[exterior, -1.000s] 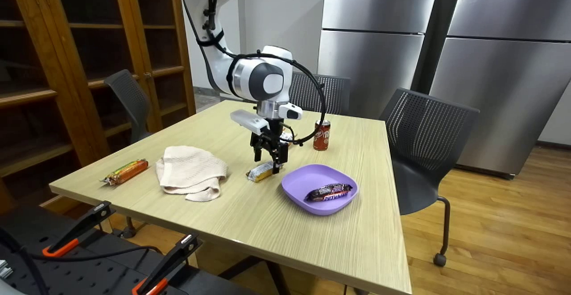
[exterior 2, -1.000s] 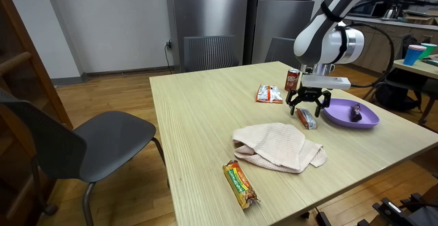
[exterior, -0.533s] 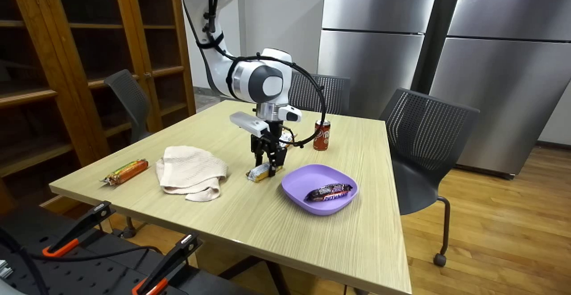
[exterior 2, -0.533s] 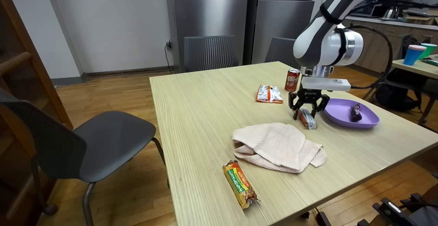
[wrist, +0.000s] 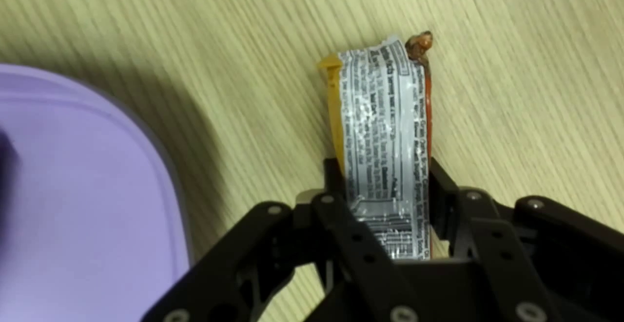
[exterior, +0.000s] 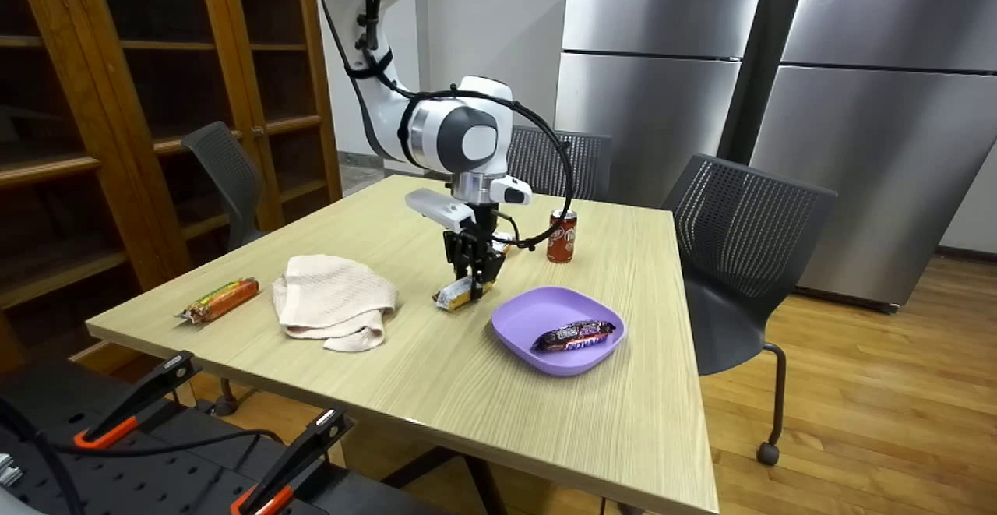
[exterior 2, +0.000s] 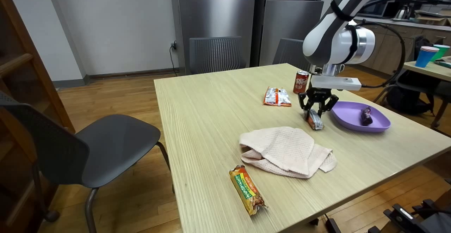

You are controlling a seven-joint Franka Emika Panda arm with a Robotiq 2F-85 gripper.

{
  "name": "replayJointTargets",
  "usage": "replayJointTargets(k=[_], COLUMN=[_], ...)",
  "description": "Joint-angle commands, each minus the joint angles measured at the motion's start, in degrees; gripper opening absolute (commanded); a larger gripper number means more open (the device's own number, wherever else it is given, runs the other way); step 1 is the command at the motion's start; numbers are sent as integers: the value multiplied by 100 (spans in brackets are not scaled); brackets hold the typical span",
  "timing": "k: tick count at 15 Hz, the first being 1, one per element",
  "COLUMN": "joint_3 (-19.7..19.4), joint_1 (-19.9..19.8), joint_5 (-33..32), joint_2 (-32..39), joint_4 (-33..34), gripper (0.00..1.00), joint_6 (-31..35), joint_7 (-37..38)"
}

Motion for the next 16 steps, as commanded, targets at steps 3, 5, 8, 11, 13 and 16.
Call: replayJointTargets(k=[3, 5, 8, 11, 13, 16], joint_3=[-228, -332, -503, -628, -713, -768], joint_1=[41, 33, 36, 1, -35, -154], joint_5=[-99, -110, -137, -136, -134, -74], joint_2=[-435, -536, -666, -717, -681, -672], joint_4=[-255, -325, -456, -541, -548, -595], gripper=[17, 17, 17, 17, 17, 17], joint_6=[170, 248, 373, 396, 351, 345], joint_7=[52, 86, 146, 162, 182, 148])
